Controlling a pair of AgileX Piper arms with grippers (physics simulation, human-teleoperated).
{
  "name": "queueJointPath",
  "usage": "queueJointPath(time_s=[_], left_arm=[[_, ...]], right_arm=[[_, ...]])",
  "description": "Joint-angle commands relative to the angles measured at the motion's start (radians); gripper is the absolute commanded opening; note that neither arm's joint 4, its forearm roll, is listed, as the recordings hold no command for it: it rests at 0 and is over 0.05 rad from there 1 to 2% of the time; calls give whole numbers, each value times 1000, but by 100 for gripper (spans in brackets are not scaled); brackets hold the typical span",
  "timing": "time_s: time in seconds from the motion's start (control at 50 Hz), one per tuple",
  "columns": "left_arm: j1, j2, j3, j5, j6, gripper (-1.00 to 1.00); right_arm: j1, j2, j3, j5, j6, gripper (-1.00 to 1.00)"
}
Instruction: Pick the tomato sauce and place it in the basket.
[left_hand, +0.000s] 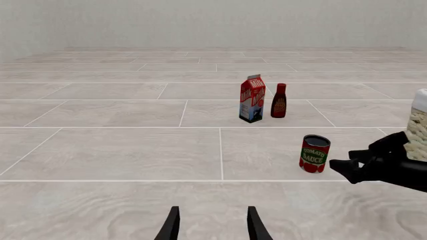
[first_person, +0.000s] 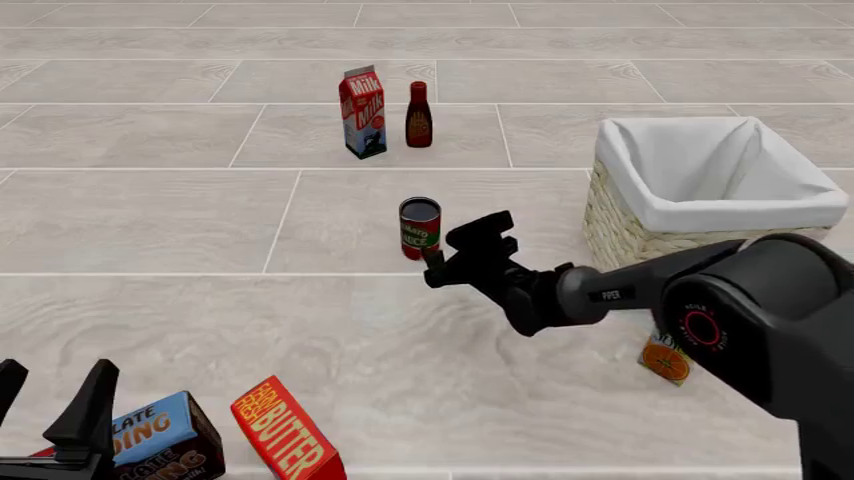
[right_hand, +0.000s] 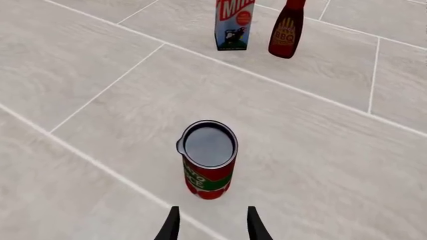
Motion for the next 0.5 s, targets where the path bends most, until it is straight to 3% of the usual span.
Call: queueJointPath(time_s=[0.02,0.5], left_arm=[[0,0,0,0,0,100],[0,0,0,0,0,100]], right_arm=[[-3,13,-12,-1,1,100],[0,41,-58,20,-2,100]])
